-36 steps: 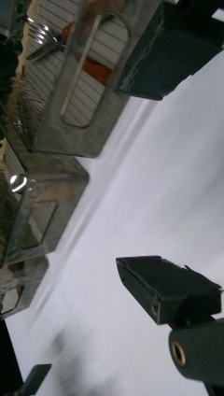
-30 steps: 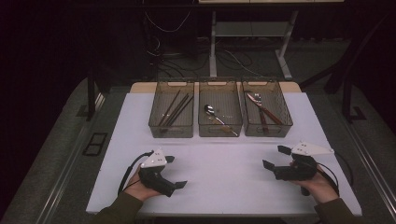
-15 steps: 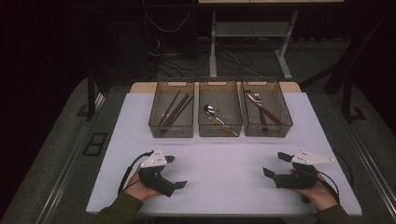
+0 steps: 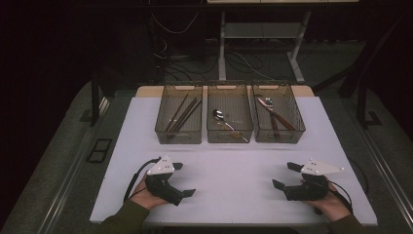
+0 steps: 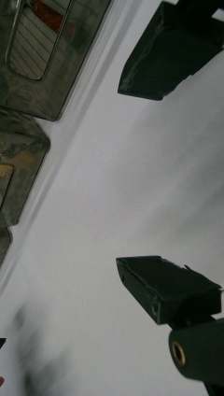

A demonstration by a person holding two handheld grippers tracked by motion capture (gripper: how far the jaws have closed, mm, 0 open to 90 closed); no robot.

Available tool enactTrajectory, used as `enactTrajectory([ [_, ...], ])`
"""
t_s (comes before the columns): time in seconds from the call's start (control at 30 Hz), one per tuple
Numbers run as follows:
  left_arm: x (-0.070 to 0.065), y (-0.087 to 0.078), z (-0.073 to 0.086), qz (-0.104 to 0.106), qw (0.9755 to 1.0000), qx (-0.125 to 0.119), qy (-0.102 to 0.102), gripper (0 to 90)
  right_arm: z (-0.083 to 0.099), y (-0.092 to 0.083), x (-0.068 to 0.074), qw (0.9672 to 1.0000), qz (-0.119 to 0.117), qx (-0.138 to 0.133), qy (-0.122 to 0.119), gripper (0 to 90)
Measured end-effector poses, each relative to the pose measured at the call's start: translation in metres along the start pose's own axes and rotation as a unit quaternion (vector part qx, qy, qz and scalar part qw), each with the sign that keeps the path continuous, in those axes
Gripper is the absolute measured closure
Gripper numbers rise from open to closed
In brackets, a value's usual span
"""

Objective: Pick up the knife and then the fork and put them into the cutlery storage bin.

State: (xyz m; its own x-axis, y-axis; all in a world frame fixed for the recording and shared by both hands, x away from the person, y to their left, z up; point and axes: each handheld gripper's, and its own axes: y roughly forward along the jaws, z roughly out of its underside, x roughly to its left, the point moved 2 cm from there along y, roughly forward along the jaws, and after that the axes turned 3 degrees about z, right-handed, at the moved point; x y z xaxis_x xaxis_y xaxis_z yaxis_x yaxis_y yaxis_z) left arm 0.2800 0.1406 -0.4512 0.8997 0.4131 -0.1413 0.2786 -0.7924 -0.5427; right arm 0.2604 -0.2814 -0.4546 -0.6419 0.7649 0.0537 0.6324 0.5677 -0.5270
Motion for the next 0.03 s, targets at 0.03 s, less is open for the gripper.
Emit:
enactTrajectory([
  [0.03,0.0001,-0.0001,-0.0001,0.0,1.0,0.0,0.0,0.0,-0.0001,-0.0003,0.0,1.0,0.0,0.0,-0.001,14.0],
])
